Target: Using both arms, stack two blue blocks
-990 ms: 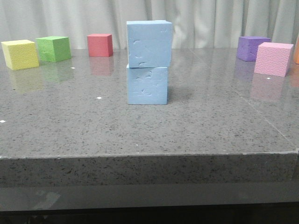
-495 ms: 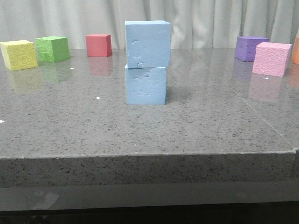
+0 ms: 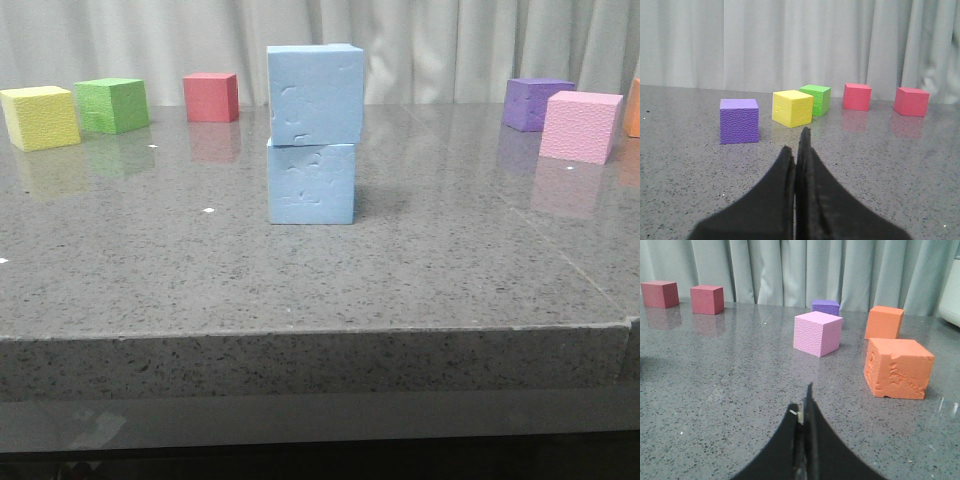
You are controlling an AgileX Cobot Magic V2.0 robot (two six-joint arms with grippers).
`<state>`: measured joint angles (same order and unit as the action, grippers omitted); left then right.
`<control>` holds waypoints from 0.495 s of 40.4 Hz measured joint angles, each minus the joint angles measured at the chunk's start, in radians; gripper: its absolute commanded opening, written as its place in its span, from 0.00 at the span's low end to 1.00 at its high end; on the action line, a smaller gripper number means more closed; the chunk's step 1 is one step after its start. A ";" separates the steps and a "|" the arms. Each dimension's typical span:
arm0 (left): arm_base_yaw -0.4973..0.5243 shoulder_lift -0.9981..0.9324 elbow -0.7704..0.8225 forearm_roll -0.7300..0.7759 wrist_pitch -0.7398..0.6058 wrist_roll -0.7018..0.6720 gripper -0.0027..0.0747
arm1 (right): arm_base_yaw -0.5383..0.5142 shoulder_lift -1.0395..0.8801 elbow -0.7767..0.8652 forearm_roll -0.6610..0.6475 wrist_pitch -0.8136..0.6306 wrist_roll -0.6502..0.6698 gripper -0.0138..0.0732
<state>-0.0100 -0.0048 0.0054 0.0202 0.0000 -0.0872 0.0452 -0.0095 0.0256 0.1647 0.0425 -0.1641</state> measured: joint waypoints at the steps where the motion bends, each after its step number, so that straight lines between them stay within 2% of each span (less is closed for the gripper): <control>1: 0.000 0.000 0.000 0.000 0.000 0.000 0.01 | 0.000 0.000 0.000 0.002 0.000 0.000 0.02; 10: 0.000 0.000 0.000 0.000 0.000 0.000 0.01 | 0.000 0.000 0.000 0.006 -0.019 0.009 0.02; 20: 0.000 0.000 0.000 0.000 0.000 0.000 0.01 | 0.000 -0.002 0.000 -0.096 -0.048 0.185 0.02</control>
<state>-0.0100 -0.0048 0.0054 0.0202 0.0000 -0.0872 0.0452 -0.0111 0.0256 0.0685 -0.0057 0.0208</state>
